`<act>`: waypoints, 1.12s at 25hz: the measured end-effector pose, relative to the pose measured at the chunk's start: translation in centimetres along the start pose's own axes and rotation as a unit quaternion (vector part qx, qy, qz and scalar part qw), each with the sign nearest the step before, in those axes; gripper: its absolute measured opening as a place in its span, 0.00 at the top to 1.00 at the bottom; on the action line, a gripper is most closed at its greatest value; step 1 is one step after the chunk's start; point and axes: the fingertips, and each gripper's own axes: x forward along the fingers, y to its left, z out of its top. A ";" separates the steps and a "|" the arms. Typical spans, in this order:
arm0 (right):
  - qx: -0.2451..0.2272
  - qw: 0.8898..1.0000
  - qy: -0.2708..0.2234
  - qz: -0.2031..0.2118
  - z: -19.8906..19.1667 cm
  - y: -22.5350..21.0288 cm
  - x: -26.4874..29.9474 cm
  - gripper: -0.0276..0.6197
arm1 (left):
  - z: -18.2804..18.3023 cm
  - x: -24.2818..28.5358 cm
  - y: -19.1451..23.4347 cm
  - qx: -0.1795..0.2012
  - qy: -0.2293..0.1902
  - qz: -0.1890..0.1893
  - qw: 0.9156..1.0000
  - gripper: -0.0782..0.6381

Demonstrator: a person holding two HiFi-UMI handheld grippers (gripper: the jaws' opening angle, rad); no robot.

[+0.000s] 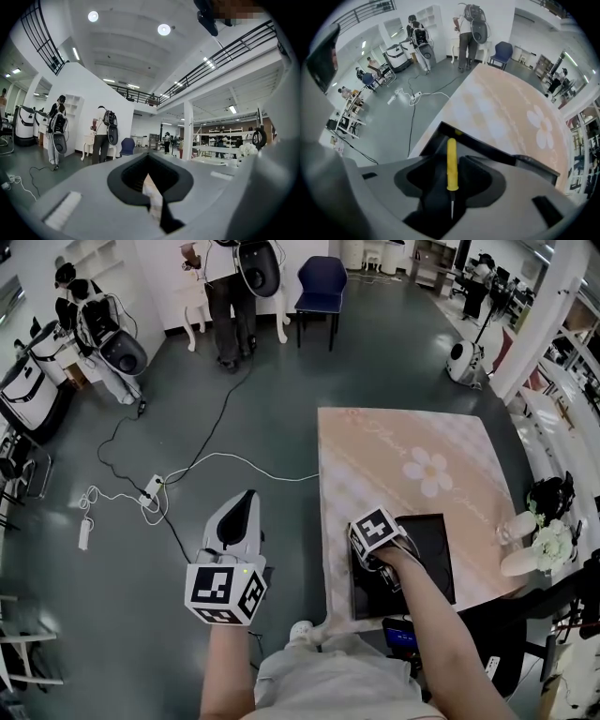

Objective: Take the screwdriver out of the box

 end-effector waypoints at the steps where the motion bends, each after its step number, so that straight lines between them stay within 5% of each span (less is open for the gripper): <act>1: 0.000 1.000 0.008 0.000 -0.1 0.0 0.4 0.64 | 0.0 -0.1 0.2 0.000 0.001 0.002 1.000 0.88; 11: 0.002 0.998 0.069 -0.008 -1.1 -0.1 3.1 0.73 | -0.2 -0.8 1.7 0.002 0.006 0.022 1.000 0.88; 28: 0.052 0.997 0.058 0.006 -1.2 -0.7 2.3 0.83 | 0.1 -1.9 1.0 0.007 0.009 0.023 1.000 0.88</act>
